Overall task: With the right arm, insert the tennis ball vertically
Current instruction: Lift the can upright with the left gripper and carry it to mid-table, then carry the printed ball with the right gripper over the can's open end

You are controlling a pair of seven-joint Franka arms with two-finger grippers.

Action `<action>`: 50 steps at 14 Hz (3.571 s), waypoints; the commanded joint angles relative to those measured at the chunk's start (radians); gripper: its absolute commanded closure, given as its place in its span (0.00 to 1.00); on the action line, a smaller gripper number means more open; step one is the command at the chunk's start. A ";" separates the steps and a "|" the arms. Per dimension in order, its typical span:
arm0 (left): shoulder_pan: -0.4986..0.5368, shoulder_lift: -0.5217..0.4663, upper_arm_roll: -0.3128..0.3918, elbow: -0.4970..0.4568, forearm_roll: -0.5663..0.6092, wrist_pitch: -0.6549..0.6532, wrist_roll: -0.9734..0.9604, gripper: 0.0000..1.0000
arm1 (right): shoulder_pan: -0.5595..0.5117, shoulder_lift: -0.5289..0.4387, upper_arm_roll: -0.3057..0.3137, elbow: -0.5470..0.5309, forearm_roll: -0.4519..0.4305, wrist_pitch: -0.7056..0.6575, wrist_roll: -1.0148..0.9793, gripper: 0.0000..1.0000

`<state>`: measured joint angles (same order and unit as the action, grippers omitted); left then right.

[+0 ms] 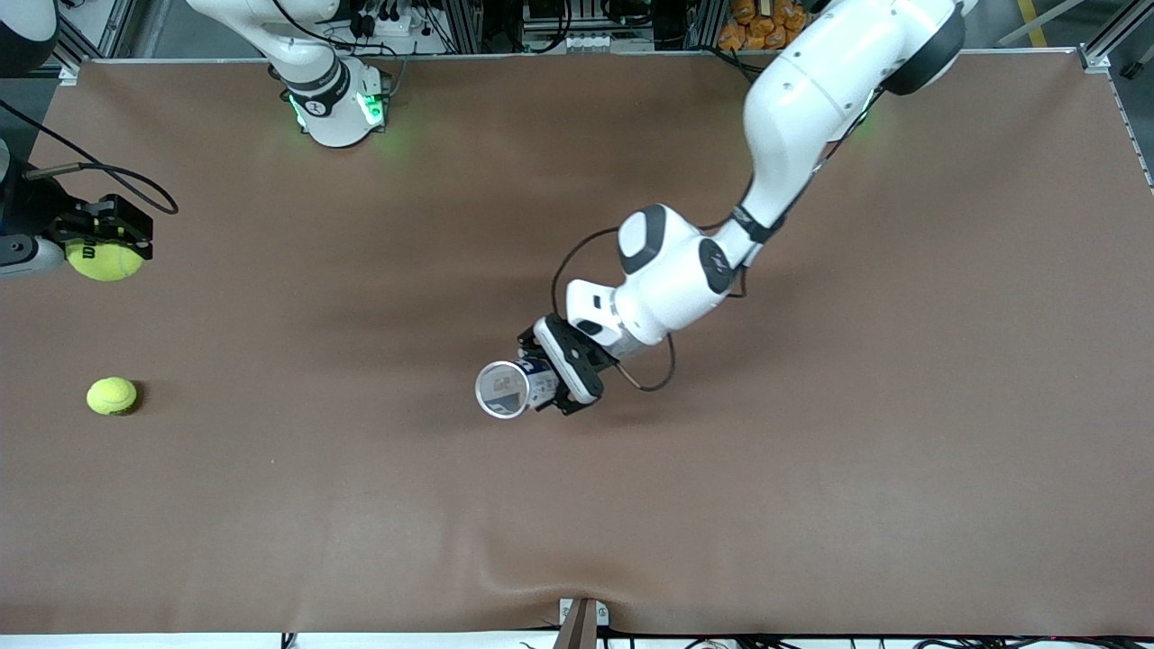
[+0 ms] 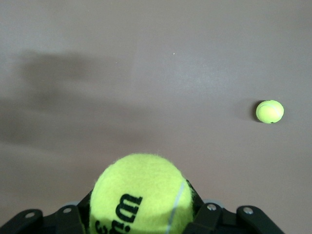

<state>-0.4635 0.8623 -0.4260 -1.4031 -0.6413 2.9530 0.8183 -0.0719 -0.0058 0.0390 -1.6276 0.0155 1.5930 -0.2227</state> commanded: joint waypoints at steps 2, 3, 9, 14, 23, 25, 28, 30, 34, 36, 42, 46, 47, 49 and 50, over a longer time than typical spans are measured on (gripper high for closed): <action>-0.093 0.061 0.004 0.010 -0.066 0.200 -0.008 0.26 | 0.004 0.013 -0.005 0.031 0.003 -0.019 -0.009 1.00; -0.110 0.070 0.004 0.010 -0.075 0.237 -0.007 0.26 | 0.004 0.013 -0.005 0.031 0.003 -0.019 -0.009 1.00; -0.221 0.141 0.004 0.018 -0.077 0.448 -0.067 0.26 | 0.004 0.013 -0.005 0.031 0.003 -0.019 -0.010 1.00; -0.300 0.194 0.007 0.036 -0.074 0.592 -0.198 0.26 | 0.004 0.013 -0.005 0.031 0.003 -0.022 -0.010 1.00; -0.497 0.237 0.203 0.073 -0.072 0.598 -0.294 0.24 | 0.004 0.013 -0.005 0.031 0.003 -0.022 -0.010 1.00; -0.503 0.244 0.208 0.076 -0.072 0.598 -0.303 0.24 | 0.006 0.013 -0.005 0.032 0.003 -0.022 -0.010 1.00; -0.503 0.247 0.210 0.078 -0.072 0.598 -0.303 0.24 | 0.006 0.013 -0.005 0.032 0.003 -0.022 -0.010 1.00; -0.503 0.248 0.208 0.078 -0.072 0.598 -0.303 0.23 | 0.003 0.015 -0.005 0.032 0.003 -0.021 -0.017 1.00; -0.501 0.247 0.208 0.078 -0.072 0.598 -0.303 0.23 | 0.001 0.015 -0.005 0.032 0.003 -0.019 -0.024 1.00; -0.501 0.247 0.208 0.078 -0.072 0.598 -0.303 0.23 | 0.007 0.015 -0.005 0.031 0.003 -0.022 -0.015 1.00; -0.501 0.247 0.208 0.076 -0.072 0.598 -0.304 0.20 | 0.178 0.020 -0.004 0.020 0.004 -0.018 0.224 1.00; -0.501 0.245 0.208 0.076 -0.072 0.598 -0.304 0.19 | 0.300 0.087 -0.004 0.000 0.004 0.051 0.417 1.00; -0.500 0.245 0.208 0.076 -0.073 0.598 -0.304 0.19 | 0.328 0.102 -0.004 -0.021 0.004 0.095 0.449 1.00; -0.500 0.245 0.208 0.076 -0.073 0.598 -0.312 0.19 | 0.372 0.127 -0.005 -0.064 0.004 0.177 0.515 1.00; -0.500 0.245 0.208 0.075 -0.073 0.598 -0.318 0.16 | 0.394 0.148 -0.005 -0.080 0.004 0.221 0.549 1.00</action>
<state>-0.9514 1.0840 -0.2285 -1.3616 -0.7001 3.5435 0.5203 0.2826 0.1209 0.0456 -1.6790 0.0182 1.7542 0.2620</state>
